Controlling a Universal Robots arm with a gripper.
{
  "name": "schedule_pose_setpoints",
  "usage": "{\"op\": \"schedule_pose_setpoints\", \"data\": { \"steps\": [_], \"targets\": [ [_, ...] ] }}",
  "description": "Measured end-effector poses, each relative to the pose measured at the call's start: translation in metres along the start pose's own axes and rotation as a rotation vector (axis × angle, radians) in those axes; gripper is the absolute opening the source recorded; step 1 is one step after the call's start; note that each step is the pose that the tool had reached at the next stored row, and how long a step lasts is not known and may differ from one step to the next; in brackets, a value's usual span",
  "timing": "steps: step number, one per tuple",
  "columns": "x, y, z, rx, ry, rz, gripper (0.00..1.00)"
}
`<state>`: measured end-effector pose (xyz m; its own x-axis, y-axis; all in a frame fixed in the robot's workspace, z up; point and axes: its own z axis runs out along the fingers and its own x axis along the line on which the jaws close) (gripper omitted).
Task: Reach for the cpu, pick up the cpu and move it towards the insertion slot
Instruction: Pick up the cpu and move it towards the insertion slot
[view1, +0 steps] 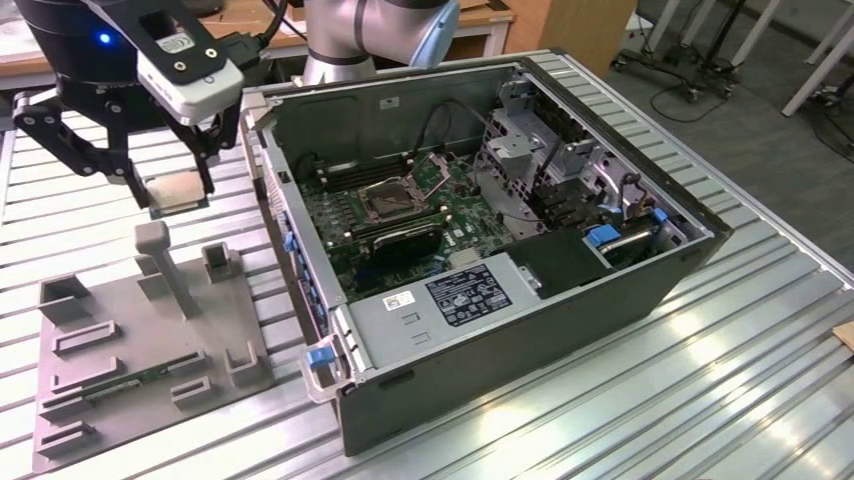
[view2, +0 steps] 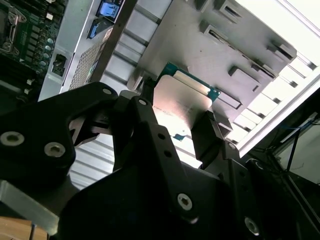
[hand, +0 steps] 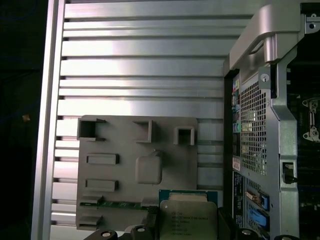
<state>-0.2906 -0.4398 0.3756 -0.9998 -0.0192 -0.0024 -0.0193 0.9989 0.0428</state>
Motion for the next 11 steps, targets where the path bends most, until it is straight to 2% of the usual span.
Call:
{"op": "schedule_pose_setpoints", "data": {
  "steps": [4, 7, 11],
  "targets": [
    [0.0, 0.0002, -0.0048, 0.0, -0.0001, 0.0, 0.54],
    [-0.0005, 0.0001, -0.0047, -0.0003, -0.0002, 0.0, 0.54],
    [-0.0057, 0.0001, -0.0048, -0.0001, -0.0001, 0.0, 0.54]
  ]
}}
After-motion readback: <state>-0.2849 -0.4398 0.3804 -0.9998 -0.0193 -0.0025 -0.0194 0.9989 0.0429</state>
